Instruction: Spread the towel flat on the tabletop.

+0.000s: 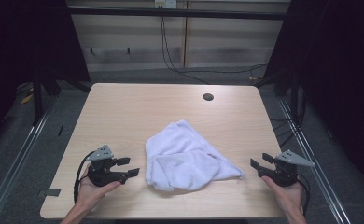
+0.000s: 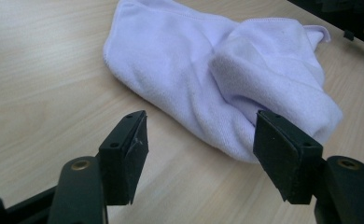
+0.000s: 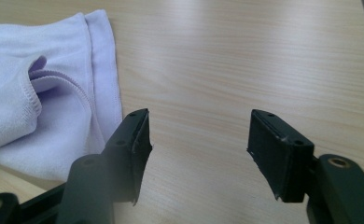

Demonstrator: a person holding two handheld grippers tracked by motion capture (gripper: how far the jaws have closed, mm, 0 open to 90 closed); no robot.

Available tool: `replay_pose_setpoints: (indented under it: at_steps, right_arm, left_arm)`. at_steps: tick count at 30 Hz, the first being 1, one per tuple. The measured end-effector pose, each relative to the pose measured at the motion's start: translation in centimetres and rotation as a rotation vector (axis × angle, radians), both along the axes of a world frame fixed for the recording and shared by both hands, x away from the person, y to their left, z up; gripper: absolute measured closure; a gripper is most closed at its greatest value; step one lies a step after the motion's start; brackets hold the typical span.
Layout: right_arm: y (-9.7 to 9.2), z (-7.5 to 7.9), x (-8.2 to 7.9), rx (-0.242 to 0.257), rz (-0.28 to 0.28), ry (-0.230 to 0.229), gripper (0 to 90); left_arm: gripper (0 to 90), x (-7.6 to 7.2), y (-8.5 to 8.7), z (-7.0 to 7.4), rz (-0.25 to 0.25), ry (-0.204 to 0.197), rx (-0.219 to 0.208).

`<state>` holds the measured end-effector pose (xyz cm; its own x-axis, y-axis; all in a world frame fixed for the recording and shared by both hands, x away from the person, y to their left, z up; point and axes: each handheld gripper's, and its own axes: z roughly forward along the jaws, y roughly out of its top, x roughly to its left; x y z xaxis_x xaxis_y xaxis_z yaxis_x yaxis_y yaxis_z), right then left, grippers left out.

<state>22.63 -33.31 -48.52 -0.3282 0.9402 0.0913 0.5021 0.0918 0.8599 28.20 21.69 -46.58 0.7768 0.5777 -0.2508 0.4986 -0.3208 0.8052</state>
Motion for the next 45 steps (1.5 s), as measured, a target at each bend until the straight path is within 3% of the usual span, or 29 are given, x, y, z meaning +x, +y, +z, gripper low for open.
replay_pose_setpoints:
  at_steps: [3, 4, 7, 11, 12, 16, 17, 18, 21, 26, 31, 34, 36, 40, 45]
  right_arm:
    - [0.0, 0.3, -0.3, -0.002, 0.009, -0.001, 39.1]
    - [0.1, 0.4, -0.4, 0.022, 0.038, 0.021, 40.6]
    - [0.4, 0.5, -0.4, 0.002, 0.066, 0.046, 40.7]
    - [1.3, 0.7, 0.0, 0.061, 0.143, 0.068, 40.3]
    - [1.5, 0.8, 0.1, 0.065, 0.153, 0.072, 40.3]
    - [2.3, 1.0, 0.0, 0.056, 0.185, 0.088, 40.5]
    - [2.5, 1.1, -0.1, 0.054, 0.187, 0.09, 40.3]
    - [2.7, 1.2, -0.1, 0.053, 0.2, 0.09, 40.3]
    - [3.6, 1.4, 0.0, 0.07, 0.231, 0.102, 39.5]
    - [5.9, 1.5, 1.6, 0.043, 0.286, 0.127, 37.4]
    - [10.1, 0.9, 4.5, -0.007, 0.387, 0.166, 35.3]
    - [12.5, -0.1, 5.7, -0.037, 0.437, 0.207, 39.7]
    - [13.6, -0.9, 5.9, -0.062, 0.464, 0.237, 51.9]
    - [13.8, -1.1, 4.8, -0.067, 0.473, 0.223, 71.2]
    - [14.4, -1.0, 2.1, -0.057, 0.517, 0.25, 73.7]
  left_arm:
    - [36.0, 0.4, -0.5, 0.2, -0.006, 0.007, -0.02]
    - [36.0, 0.6, -0.9, 0.4, -0.011, 0.008, -0.022]
    - [37.5, 1.2, -2.4, 0.8, -0.036, 0.0, -0.02]
    - [41.5, 1.9, -4.2, 0.8, -0.077, 0.005, -0.018]
    - [41.9, 2.5, -5.3, 0.7, -0.09, -0.004, 0.008]
    - [43.5, 3.1, -6.9, 0.1, -0.117, 0.013, 0.022]
    - [41.9, 3.1, -6.9, 0.1, -0.117, 0.013, 0.022]
    - [41.3, 3.2, -7.3, -0.3, -0.12, 0.021, 0.052]
    - [39.8, 3.4, -7.2, -0.5, -0.113, 0.027, 0.047]
    - [41.1, 4.6, -6.9, -0.6, -0.095, 0.046, 0.001]
    - [53.9, 5.8, -8.1, -1.4, -0.152, 0.057, 0.023]
    - [59.2, 5.5, -8.8, -2.4, -0.19, 0.084, 0.082]
    - [64.8, 5.1, -8.9, -2.8, -0.196, 0.086, 0.091]
    - [73.4, 4.0, -8.7, -2.5, -0.238, 0.088, 0.122]
    - [75.7, 1.2, -7.9, -2.2, -0.291, 0.093, 0.151]
